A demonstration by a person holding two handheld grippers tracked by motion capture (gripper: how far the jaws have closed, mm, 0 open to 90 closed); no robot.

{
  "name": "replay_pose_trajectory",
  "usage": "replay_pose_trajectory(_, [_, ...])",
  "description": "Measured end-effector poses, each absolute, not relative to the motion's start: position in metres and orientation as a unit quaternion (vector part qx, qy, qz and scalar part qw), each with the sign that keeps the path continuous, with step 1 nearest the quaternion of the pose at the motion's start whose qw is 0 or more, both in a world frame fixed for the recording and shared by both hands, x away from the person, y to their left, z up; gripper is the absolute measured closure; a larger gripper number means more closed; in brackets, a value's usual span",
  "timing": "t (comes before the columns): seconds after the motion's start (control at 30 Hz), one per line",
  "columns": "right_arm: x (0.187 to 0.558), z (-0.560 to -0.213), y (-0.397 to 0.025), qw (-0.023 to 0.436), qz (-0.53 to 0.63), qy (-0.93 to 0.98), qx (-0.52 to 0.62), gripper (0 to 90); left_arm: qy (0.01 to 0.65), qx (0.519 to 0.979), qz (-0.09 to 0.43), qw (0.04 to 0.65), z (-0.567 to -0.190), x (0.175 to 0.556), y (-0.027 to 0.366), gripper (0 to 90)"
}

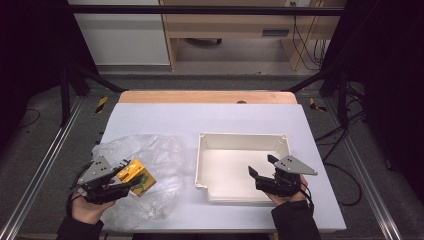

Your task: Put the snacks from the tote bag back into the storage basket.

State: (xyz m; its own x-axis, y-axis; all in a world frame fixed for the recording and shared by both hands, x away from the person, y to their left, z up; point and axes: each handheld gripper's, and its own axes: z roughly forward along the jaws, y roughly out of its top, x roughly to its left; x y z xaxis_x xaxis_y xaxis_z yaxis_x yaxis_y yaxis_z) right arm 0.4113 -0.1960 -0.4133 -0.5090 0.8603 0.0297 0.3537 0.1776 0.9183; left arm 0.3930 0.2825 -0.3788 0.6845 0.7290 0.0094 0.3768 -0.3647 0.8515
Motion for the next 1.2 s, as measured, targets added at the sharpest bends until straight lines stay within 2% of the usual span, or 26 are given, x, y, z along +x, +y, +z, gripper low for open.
replay_pose_trajectory(0.8, [0.407,-0.407,-0.213,0.277,0.489,0.707,0.430,19.8,0.320,0.801,0.205,0.463,-0.334,0.397,0.266,50.7])
replay_pose_trajectory(1.2, [0.410,-0.408,-0.218,0.268,0.485,0.710,0.435,16.9,0.302,0.799,0.208,0.476,-0.313,0.403,0.250,50.7])
